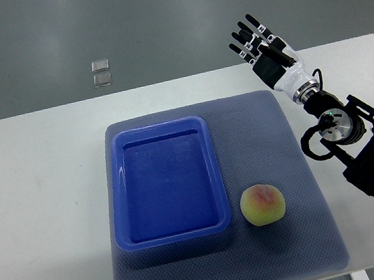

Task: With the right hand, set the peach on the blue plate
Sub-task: 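Move the right hand over the peach beside the blue tray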

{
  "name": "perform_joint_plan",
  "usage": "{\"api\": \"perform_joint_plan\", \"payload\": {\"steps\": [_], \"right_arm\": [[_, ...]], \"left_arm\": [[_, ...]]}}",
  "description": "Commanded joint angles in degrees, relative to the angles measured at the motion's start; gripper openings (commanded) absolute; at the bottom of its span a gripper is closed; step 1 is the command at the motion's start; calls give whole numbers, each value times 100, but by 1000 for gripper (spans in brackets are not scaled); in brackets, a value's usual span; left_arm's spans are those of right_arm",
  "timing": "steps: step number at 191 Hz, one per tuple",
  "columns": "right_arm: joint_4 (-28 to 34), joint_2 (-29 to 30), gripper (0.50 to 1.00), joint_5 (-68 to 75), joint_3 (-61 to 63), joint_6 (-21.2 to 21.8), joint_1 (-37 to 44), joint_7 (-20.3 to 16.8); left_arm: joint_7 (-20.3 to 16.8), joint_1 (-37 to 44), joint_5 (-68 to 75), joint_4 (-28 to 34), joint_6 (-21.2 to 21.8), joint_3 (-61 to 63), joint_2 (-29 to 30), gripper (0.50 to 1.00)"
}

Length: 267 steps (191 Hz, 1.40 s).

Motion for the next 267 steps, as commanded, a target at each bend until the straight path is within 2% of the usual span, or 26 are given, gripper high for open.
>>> {"api": "perform_joint_plan", "payload": {"steps": [1, 112, 115, 135, 136, 143, 152, 153, 155, 165, 166, 176, 190, 191, 195, 206, 215, 216, 224, 235, 244, 245, 267], "right_arm": [[1, -2, 930, 0, 1, 0, 1, 0], [28, -160, 930, -352, -210, 88, 142, -27], [28, -406, 930, -790, -411, 88, 352, -27], [28, -582, 930, -1195, -684, 79, 502, -27], [28, -774, 930, -1613, -1050, 53, 694, -27], [28, -951, 930, -1942, -1343, 70, 889, -27], [28, -951, 930, -1942, -1343, 71, 889, -27], [36, -1247, 930, -2264, -1770, 105, 1098, -35], [37, -1329, 930, -2337, -1896, 106, 1161, -35], [37, -1329, 930, -2338, -1897, 106, 1162, -35], [115, -1669, 930, -2695, -2541, 158, 1492, -35], [291, -1997, 930, -3075, -3337, 255, 1899, -44], [371, -2120, 930, -3217, -3664, 290, 2084, -44], [562, -2477, 930, -3539, -4412, 377, 2606, -44], [616, -2621, 930, -3630, -4726, 431, 2848, -53], [713, -2885, 930, -3770, -5446, 641, 3446, -105], [713, -2885, 930, -3771, -5448, 642, 3447, -106], [826, -3068, 932, -3823, -6040, 920, 4038, -227], [1020, -3219, 932, -3823, -6537, 1186, 4526, -430], [1389, -3421, 932, -3814, -7064, 1494, 5045, -677], [1390, -3421, 932, -3814, -7065, 1494, 5046, -677], [1808, -3560, 932, -3797, -7430, 1694, 5499, -799], [2682, -3685, 930, -3762, -7909, 1776, 6031, -835]], "left_arm": [[0, 0, 0, 0, 1, 0, 0, 1000], [0, 0, 0, 0, 1, 0, 0, 1000], [0, 0, 0, 0, 1, 8, 0, 1000], [0, 0, 0, -9, 1, 8, 0, 1000], [0, 0, 0, -17, 1, 8, 0, 1000], [0, 0, 0, -17, -8, 8, 0, 1000], [0, 0, 0, -17, -8, 8, 0, 1000], [0, 0, 0, -26, -8, 8, 0, 1000], [0, 0, 0, -35, -8, 8, 0, 1000], [0, 0, 0, -35, -8, 8, 0, 1000], [0, 0, 0, -44, -8, 8, 0, 1000], [0, 0, 0, -53, -8, 8, 0, 1000], [0, 0, 0, -61, -17, 8, 0, 1000], [0, 0, 0, -79, -17, 8, 0, 1000], [0, 0, 0, -88, -17, 8, 0, 1000], [0, 0, 0, -105, -17, 8, 0, 1000], [0, 0, 0, -105, -17, 8, 0, 1000], [0, -9, 0, -97, -17, 17, 0, 1000], [0, -9, 0, -105, -17, 17, 0, 1000], [0, -9, 9, -97, -17, 17, 0, 1000], [0, -9, 9, -97, -17, 17, 0, 1000], [0, -9, 9, -97, -17, 17, 0, 1000], [0, -18, 9, -97, -17, 17, 0, 1000]]}}
